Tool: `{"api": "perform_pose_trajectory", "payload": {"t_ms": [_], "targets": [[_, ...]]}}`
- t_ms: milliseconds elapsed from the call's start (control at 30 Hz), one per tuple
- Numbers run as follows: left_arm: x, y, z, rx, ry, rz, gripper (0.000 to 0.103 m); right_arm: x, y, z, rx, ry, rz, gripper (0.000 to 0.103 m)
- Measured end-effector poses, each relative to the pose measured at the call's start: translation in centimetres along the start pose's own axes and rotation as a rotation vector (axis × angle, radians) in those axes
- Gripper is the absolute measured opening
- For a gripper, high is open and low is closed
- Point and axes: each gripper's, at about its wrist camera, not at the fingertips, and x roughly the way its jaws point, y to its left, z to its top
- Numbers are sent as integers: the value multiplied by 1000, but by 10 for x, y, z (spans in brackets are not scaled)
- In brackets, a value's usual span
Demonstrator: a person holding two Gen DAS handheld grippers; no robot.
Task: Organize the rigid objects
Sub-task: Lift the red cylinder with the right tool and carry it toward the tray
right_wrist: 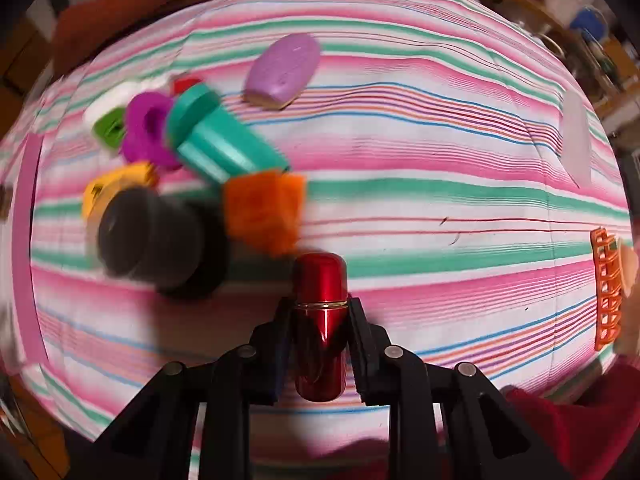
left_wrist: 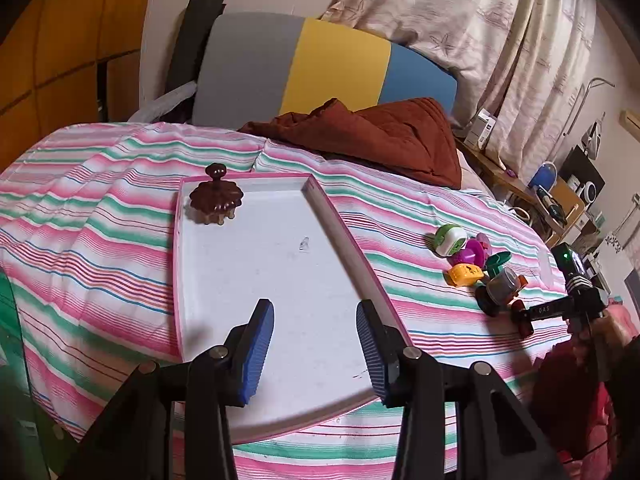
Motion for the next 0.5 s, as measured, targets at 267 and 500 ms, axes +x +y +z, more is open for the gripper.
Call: {"api": "perform_pose_trajectory", "payload": {"t_ms": [267,500], "targets": [[-2,1,-6,-1,7,60,43,-8,66,-40,-210,-35,138,27],[-7,-1,-11,3,7,93,43,-9,87,-57,-311,-117,121,27]]}}
